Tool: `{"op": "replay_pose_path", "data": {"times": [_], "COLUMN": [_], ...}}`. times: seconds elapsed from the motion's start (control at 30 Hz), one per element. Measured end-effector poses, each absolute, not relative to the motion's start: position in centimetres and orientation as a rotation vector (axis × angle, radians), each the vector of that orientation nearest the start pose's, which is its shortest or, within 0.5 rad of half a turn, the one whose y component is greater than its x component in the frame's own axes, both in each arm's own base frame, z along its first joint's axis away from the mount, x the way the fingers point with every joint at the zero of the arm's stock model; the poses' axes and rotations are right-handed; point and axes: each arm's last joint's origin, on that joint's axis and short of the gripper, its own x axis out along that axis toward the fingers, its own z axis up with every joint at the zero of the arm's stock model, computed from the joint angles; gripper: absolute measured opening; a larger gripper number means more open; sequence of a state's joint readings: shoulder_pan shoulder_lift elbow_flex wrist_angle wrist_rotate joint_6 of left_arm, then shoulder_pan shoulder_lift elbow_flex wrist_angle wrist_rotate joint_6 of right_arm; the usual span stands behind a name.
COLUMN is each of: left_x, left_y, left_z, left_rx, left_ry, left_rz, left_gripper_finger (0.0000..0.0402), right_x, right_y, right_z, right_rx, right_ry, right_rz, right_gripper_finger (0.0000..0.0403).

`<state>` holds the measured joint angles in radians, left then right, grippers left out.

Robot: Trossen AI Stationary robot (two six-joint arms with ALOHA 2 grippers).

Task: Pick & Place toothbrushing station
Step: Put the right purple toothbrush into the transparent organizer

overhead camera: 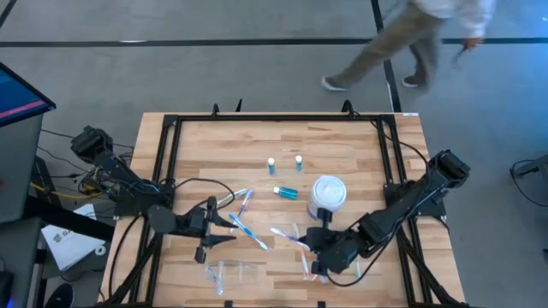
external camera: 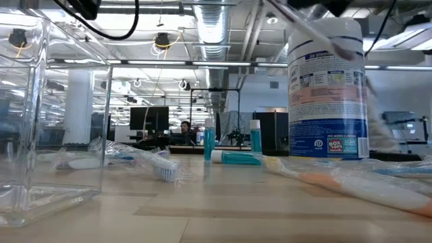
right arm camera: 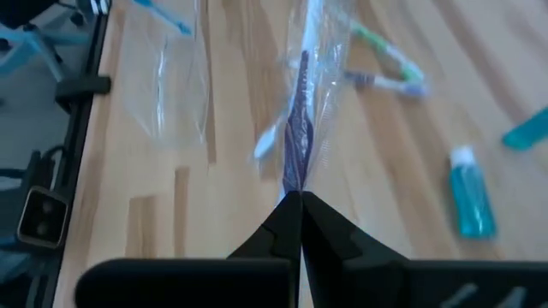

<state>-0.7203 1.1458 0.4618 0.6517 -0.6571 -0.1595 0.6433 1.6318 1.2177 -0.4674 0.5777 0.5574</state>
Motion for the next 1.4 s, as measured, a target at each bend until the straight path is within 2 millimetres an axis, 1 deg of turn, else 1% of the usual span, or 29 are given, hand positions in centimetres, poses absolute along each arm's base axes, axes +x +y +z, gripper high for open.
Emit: {"op": "replay_pose_path", "data": {"times": [0.27, 0.5, 0.8, 1.03, 1.17, 1.3, 1.4], "left_x": [19.4, 19.9, 20.4, 21.1, 21.4, 21.9, 22.1], "left_y": [-12.5, -11.9, -10.9, -9.9, -9.8, -10.0, -10.1], "left_z": [23.6, 24.2, 25.4, 25.5, 25.6, 25.0, 24.9], "left_rx": [-0.137, -0.112, -0.067, -0.064, -0.066, -0.040, -0.048], "left_ry": [-0.003, -0.055, -0.172, -0.195, -0.238, -0.226, -0.252], "left_rz": [0.008, -0.099, -0.108, -0.118, -0.174, -0.177, -0.176], "left_gripper_finger": [0.0131, 0.0131, 0.0131, 0.0131, 0.0131, 0.0131, 0.0131], "right_x": [30.1, 31.4, 32.5, 33.1, 33.4, 33.6, 33.6], "right_y": [18.5, 17.7, 16.7, 16.4, 16.0, 15.6, 15.5], "right_z": [26.7, 27.7, 28.5, 29.2, 29.3, 29.3, 29.3], "right_rx": [-0.041, -0.074, -0.104, -0.125, -0.122, -0.116, -0.115], "right_ry": [0.604, 0.525, 0.442, 0.372, 0.368, 0.368, 0.368], "right_rz": [-0.103, -0.090, -0.092, -0.086, -0.088, -0.087, -0.091], "right_gripper_finger": [0.0000, 0.0000, 0.0000, 0.0000, 0.0000, 0.0000, 0.0000]}}
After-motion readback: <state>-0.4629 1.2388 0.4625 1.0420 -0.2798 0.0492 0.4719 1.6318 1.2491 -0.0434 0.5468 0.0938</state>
